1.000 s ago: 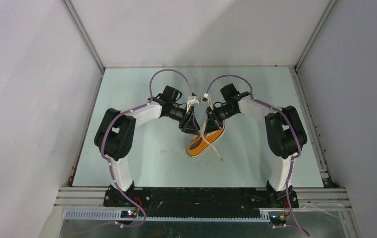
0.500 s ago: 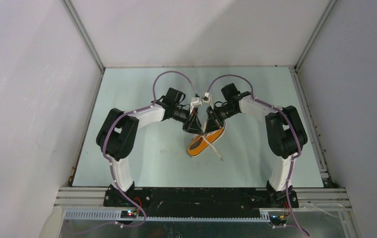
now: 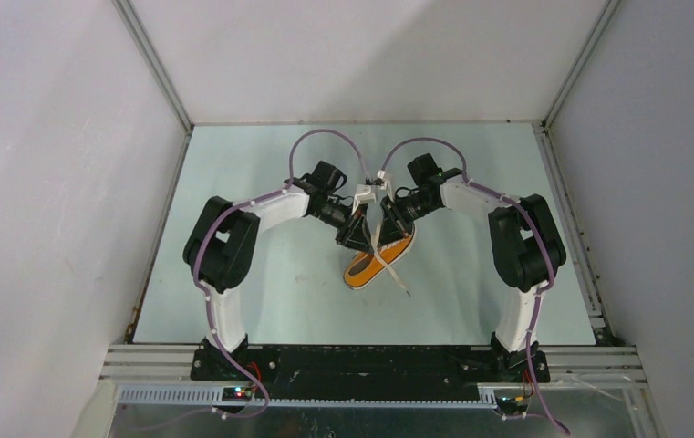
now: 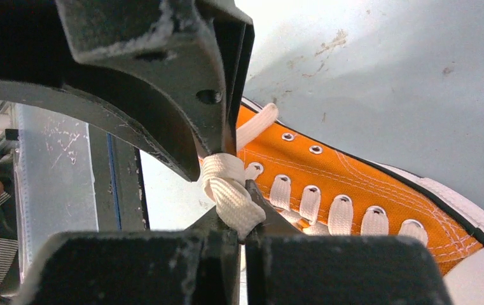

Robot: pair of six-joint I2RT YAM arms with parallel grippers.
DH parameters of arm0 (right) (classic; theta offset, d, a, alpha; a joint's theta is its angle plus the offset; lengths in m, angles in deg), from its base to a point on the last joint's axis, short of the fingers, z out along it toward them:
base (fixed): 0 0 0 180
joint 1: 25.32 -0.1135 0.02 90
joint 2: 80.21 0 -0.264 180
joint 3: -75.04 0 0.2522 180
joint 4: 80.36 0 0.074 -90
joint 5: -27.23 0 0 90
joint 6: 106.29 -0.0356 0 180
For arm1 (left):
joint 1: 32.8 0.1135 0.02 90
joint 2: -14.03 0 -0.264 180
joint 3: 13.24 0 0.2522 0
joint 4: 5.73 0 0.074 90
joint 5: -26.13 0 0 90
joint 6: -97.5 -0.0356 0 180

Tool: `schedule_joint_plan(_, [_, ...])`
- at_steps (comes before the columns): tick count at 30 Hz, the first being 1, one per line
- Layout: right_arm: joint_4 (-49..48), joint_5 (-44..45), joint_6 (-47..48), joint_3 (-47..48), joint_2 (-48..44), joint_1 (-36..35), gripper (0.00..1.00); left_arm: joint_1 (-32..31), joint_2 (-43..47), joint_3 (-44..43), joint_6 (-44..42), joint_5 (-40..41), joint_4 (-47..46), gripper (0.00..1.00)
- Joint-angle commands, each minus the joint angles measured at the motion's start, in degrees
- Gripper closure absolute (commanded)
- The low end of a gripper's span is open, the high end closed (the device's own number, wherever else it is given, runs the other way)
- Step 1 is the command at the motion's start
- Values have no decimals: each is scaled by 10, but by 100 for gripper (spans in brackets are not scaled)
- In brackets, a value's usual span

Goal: Tie the shoes

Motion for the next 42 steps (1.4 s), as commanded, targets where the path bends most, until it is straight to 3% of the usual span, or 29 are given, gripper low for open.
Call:
schedule_joint_plan(1, [-9,-6,-2,14,-1,-2,100,-15,0,-11,-38,-11,29,75])
schedule_joint_plan(6, [-7,-4,-1,13,-1,-2,100,-14,4,-2,-1,-8,-9,82])
schedule_joint_plan(15, [-8,-2,-2,14,1,-2,100,-14,4,16,84,-16,-78,77])
schedule_joint_plan(23, [-9,-3,-4,14,1,-1,100,1,3,33,128,-13,-110,100])
schedule_joint_plan(35, [-2,-1,-1,14,-7,10,100,45,24,63,171,24,-137,100])
schedule_joint_plan(42, [11,-16,5,13,-10,10,100,46,36,118,311,33,-293,100])
